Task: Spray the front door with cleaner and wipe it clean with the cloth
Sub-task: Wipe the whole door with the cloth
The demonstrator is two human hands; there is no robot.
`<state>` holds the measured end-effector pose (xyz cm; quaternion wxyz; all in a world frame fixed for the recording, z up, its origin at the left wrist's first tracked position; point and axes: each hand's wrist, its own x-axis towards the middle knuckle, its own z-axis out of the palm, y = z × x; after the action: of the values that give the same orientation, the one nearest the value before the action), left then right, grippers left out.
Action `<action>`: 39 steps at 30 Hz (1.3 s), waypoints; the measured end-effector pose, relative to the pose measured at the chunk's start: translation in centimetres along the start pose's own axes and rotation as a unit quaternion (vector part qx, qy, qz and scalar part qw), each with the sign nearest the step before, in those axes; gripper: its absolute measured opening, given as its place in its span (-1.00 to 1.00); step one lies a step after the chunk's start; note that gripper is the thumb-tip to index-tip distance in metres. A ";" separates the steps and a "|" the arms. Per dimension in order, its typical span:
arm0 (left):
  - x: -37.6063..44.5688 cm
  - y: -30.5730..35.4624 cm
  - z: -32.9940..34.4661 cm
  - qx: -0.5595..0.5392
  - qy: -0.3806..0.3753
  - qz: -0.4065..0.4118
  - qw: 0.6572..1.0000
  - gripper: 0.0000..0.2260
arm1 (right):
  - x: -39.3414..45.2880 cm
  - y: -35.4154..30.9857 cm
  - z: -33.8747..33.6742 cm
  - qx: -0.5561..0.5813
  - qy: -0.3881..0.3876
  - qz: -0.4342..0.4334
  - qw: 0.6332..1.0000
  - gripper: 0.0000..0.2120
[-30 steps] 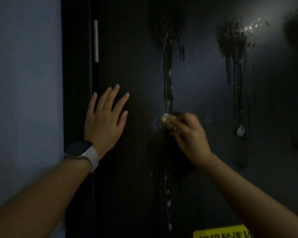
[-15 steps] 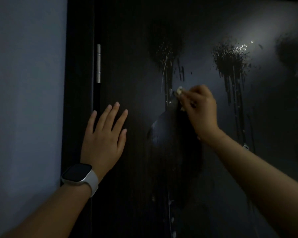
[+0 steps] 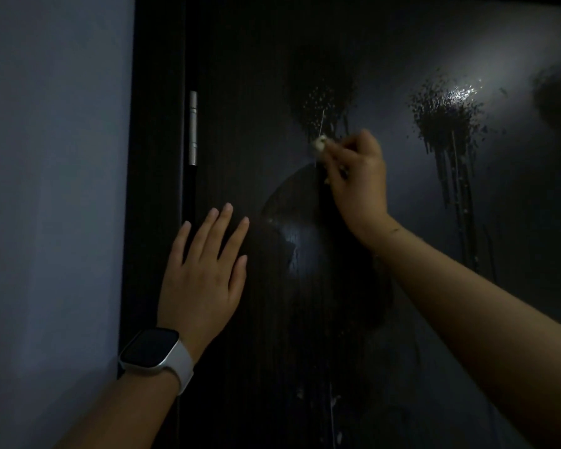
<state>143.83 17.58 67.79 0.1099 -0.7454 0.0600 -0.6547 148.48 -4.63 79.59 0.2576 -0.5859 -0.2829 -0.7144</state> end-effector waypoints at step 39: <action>12.5 -7.4 -1.2 -0.013 0.080 -0.083 0.993 -0.41 | 6.3 -0.8 2.3 -0.021 0.014 -0.089 0.996 -0.73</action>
<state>143.91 21.74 81.76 0.0401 -0.6941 0.0153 -0.7186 148.39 -2.66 86.06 0.1846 -0.5537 -0.3149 -0.7485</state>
